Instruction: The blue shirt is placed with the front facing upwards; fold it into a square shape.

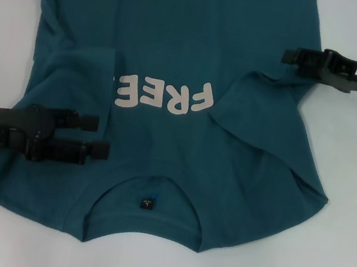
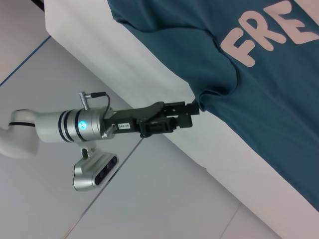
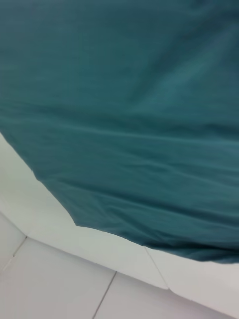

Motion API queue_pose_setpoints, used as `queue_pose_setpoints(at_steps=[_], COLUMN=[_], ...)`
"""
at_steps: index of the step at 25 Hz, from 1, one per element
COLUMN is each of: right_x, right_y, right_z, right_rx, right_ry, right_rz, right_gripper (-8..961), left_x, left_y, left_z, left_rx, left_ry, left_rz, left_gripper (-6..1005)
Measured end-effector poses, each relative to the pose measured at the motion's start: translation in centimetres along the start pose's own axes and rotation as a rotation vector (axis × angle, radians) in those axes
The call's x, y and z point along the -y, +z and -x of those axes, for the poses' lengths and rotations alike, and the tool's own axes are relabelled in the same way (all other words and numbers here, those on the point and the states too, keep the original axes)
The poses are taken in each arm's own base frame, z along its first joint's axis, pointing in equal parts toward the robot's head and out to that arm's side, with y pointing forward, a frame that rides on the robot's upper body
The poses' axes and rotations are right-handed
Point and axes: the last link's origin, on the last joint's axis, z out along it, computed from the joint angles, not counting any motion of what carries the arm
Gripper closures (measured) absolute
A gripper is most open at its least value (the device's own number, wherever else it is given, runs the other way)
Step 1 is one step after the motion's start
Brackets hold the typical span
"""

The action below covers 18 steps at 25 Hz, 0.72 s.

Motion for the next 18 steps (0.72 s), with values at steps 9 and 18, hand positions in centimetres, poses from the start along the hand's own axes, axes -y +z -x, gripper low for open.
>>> queue_pose_setpoints(at_steps=[9, 18], right_x=[1.7, 2.3], right_y=[-2.3, -2.3], right_z=[-1.0, -1.9], right_rx=[0.005, 0.001], right_ry=[0.071, 0.112], right_rz=[0.004, -0.008], right_gripper=[339, 339], left_x=[0.0, 0.0], left_y=[0.1, 0.3], left_z=[-0.1, 0.0], left_rx=[-0.001, -0.001], left_ry=[0.001, 0.002], left_rz=[0.003, 0.010], left_gripper=[113, 113])
